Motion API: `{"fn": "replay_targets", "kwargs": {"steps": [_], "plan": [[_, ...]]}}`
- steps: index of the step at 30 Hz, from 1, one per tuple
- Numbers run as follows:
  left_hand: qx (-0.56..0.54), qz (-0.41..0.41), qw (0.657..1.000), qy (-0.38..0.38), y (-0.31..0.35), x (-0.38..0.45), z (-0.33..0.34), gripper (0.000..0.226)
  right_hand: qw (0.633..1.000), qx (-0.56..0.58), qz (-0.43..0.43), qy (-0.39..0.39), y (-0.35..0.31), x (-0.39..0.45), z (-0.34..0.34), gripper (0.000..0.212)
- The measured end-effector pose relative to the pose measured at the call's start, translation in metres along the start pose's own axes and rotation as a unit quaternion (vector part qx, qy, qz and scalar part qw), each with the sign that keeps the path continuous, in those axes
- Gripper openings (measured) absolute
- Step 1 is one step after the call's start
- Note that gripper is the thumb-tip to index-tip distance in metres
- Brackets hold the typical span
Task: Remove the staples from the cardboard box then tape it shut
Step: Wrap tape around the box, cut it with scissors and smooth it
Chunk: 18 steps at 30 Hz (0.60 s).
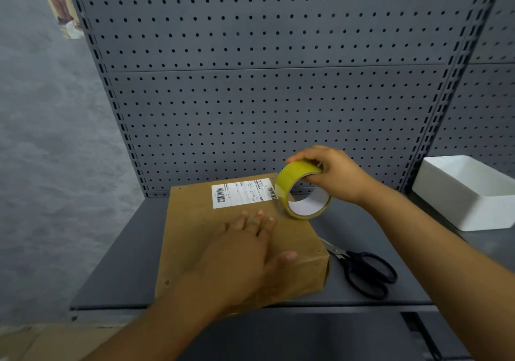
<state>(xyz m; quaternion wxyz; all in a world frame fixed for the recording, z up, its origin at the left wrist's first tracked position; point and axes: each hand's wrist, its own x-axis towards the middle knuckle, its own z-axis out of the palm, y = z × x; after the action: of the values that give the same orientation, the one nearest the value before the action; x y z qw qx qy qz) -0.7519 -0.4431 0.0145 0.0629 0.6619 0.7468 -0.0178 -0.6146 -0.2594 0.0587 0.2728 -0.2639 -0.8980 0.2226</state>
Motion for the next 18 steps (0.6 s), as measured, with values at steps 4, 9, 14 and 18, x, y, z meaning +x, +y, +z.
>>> {"fn": "replay_targets", "kwargs": {"steps": [4, 9, 14, 18], "plan": [[-0.2, 0.003, 0.976, 0.09, -0.025, 0.022, -0.034, 0.055, 1.0, 0.016, 0.013, -0.011, 0.001, -0.003, -0.003, 0.034], [-0.433, 0.066, 0.898, 0.039, -0.033, 0.073, -0.058, 0.05, 1.0, 0.013, 0.027, -0.011, -0.003, -0.008, 0.001, 0.041], [-0.479, 0.117, 0.87, 0.002, -0.027, 0.1, -0.054, 0.021, 0.998, -0.002, 0.062, -0.016, -0.003, -0.016, 0.005, 0.055], [-0.53, 0.119, 0.839, 0.004, -0.027, 0.106, -0.046, 0.02, 0.992, 0.029, 0.114, -0.052, 0.002, -0.039, 0.0, 0.078]]}}
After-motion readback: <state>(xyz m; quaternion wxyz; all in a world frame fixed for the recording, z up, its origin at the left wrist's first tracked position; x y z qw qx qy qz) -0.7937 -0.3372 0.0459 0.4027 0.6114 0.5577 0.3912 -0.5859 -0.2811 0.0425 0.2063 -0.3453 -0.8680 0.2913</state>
